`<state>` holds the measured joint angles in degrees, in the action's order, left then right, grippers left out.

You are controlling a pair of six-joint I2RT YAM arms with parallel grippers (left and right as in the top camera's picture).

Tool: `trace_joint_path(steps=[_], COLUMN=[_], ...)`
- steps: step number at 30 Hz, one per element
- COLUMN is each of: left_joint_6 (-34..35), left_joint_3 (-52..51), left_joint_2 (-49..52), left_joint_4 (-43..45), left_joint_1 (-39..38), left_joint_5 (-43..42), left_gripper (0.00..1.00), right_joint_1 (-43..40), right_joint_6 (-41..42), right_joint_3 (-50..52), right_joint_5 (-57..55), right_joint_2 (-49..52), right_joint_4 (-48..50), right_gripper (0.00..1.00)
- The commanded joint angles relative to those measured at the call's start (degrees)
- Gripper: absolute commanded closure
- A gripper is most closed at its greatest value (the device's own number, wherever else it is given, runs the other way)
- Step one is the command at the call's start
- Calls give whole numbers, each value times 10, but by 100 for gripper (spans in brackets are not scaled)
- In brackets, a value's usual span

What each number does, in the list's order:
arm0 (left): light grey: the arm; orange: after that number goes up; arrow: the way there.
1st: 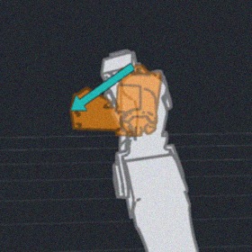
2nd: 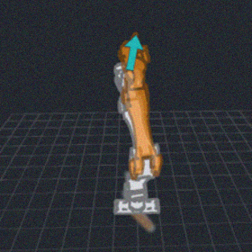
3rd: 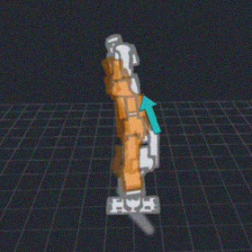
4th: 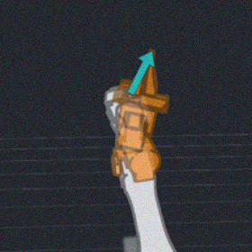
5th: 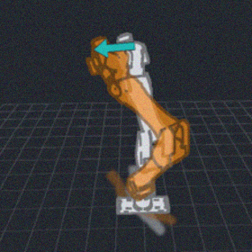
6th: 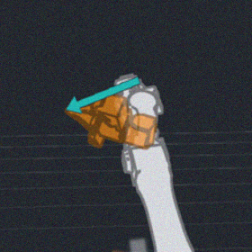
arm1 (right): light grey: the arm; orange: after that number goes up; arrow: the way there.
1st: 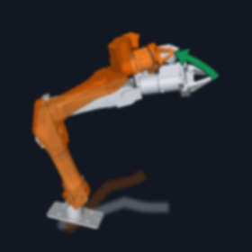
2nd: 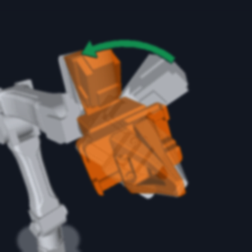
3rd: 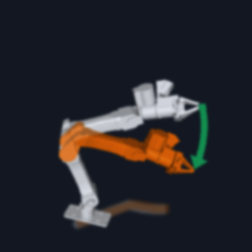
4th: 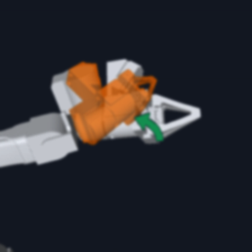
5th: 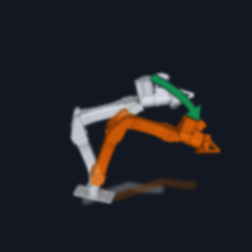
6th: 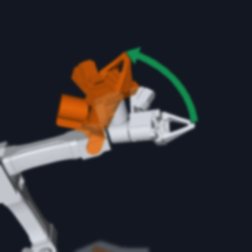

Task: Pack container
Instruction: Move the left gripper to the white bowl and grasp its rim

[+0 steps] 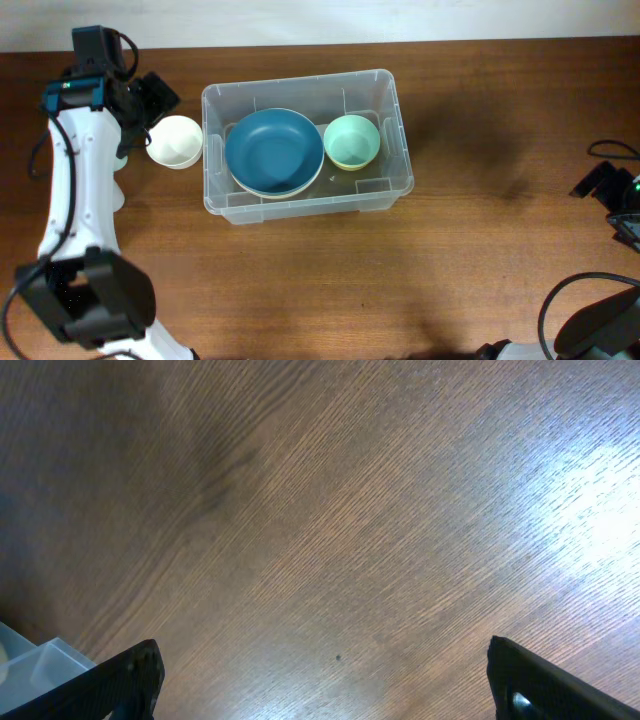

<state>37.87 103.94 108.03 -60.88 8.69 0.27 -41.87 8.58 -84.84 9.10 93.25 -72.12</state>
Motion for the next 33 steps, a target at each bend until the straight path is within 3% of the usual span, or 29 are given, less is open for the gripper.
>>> trace_joint_path(steps=[1,17,23,24,33], left_joint_6=[74,116,116,116,116], left_joint_3=[-3,-4,-5,-6,-8], left_joint_2=[38,152,178,185,209], left_joint_4=[-1,-1,4,7,8], left_joint_1=[5,20,20,20,20], left_joint_5=[-27,-24,-24,-21,-21], left_gripper=[2,4,11,16,19], right_joint_1=[-2,-2,-2,-2,-2], right_joint_6=[-2,-2,-2,-2,-2], right_joint_3=[0,0,0,0,0], right_joint_5=[1,1,1,1,1], right_joint_2=[-10,-10,-10,-10,-10], right_joint_4=[0,0,0,0,0], right_gripper=[1,1,1,1,1])
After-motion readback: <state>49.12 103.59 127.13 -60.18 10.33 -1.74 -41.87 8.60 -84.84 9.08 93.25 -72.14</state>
